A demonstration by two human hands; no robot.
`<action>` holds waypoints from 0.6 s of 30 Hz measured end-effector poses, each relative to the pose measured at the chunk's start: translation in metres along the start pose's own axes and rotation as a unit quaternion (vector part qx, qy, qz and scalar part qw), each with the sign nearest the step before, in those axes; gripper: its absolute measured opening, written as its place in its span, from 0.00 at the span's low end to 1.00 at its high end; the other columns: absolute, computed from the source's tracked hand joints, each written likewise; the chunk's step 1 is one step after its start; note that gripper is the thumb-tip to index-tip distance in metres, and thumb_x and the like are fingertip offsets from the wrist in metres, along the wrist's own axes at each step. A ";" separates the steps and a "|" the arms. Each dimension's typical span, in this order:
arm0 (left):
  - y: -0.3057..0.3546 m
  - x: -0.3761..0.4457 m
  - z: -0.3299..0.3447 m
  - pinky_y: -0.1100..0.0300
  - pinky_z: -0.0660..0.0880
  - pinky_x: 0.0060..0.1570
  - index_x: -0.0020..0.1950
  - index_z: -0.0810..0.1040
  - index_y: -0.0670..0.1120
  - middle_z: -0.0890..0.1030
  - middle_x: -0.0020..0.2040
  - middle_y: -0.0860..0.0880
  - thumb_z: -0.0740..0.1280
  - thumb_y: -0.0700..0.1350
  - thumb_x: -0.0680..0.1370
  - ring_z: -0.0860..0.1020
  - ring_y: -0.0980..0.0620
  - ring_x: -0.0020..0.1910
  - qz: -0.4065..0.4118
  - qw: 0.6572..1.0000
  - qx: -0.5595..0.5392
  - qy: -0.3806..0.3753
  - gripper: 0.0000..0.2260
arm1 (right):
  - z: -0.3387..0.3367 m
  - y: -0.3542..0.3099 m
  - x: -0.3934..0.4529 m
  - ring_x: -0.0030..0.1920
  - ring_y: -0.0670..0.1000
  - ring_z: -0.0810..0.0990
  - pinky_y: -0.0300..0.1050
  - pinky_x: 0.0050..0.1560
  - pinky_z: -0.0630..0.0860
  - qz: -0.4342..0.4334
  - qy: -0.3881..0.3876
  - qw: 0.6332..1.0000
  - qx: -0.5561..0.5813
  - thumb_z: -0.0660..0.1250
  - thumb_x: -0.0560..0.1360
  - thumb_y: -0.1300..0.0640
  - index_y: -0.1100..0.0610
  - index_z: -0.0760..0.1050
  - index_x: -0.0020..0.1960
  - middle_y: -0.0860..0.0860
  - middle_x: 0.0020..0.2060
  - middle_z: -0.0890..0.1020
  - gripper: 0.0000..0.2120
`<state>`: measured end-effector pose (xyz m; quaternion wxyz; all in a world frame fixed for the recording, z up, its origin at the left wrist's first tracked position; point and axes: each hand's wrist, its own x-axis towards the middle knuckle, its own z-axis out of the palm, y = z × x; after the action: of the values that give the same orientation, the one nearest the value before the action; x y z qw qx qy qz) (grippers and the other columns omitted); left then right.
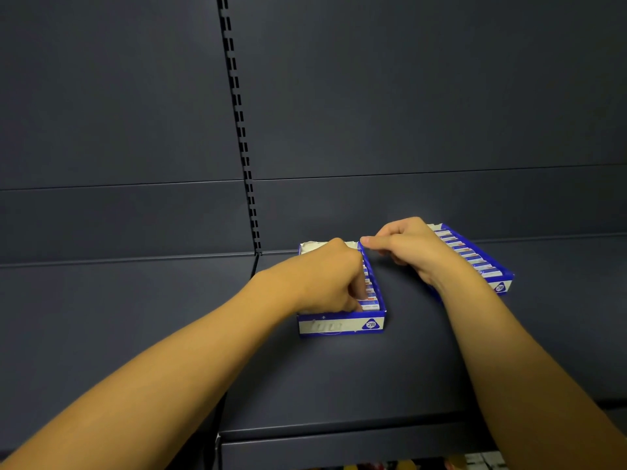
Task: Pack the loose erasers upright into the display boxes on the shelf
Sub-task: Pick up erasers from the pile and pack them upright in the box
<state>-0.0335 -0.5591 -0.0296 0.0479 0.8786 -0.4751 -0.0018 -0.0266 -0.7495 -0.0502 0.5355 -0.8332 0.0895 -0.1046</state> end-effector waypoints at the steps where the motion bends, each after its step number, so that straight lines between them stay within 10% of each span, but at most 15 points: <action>1: 0.000 0.001 0.001 0.66 0.73 0.48 0.60 0.84 0.49 0.85 0.56 0.52 0.72 0.50 0.78 0.75 0.59 0.50 -0.001 1.000 -0.004 0.001 0.12 | 0.000 0.000 0.000 0.33 0.47 0.74 0.41 0.34 0.70 0.000 0.001 1.000 0.001 0.77 0.72 0.50 0.59 0.81 0.40 0.51 0.33 0.80 0.12; 18: -0.007 0.007 0.011 0.54 0.77 0.57 0.57 0.86 0.48 0.86 0.53 0.51 0.72 0.46 0.78 0.79 0.55 0.54 0.029 0.999 0.004 0.020 0.09 | 0.003 0.006 0.007 0.32 0.47 0.74 0.42 0.35 0.70 -0.002 -0.001 1.000 0.008 0.78 0.71 0.50 0.61 0.82 0.42 0.51 0.32 0.80 0.14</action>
<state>-0.0242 -0.5625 -0.0413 0.0540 0.8645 -0.4993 0.0187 -0.0194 -0.7512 -0.0568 0.5424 -0.8290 0.0864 -0.1058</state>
